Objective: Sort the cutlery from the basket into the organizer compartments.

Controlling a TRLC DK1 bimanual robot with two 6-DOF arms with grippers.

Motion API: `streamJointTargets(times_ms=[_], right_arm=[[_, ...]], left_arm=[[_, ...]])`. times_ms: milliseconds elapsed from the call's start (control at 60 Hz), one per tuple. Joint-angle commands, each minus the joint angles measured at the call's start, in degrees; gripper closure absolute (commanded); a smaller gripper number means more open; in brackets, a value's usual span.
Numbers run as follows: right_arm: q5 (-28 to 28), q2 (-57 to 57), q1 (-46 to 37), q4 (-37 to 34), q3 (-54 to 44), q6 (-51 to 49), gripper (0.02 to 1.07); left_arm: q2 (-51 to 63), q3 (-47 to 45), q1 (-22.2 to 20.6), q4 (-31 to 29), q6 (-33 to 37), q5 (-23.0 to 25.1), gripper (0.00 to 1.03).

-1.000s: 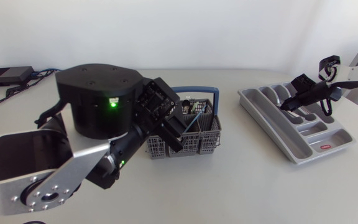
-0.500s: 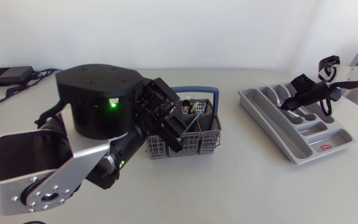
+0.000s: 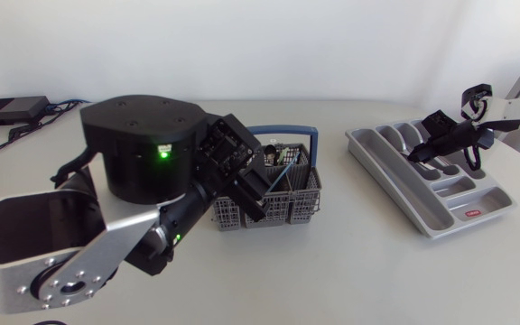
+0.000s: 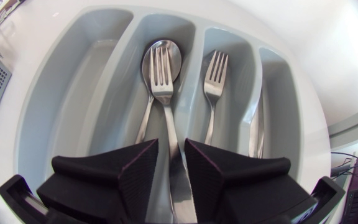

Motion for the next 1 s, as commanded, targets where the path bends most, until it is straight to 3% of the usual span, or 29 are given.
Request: streamJointTargets(times_ms=[0, 333, 983], right_arm=[[-0.05, 2.37, -0.21, -0.85, 0.76, -0.53, 0.79], [-0.22, 1.84, -0.39, -1.90, 0.06, -1.06, 0.99], [-0.57, 0.26, -0.12, -1.64, -2.67, -1.76, 1.01]], left_arm=[[0.14, -1.40, -0.37, 0.68, -1.36, -0.03, 0.26], [0.32, -1.32, -0.45, 0.68, -1.27, -0.03, 0.26], [0.40, -1.32, -0.81, 0.59, -1.36, -0.03, 0.26]])
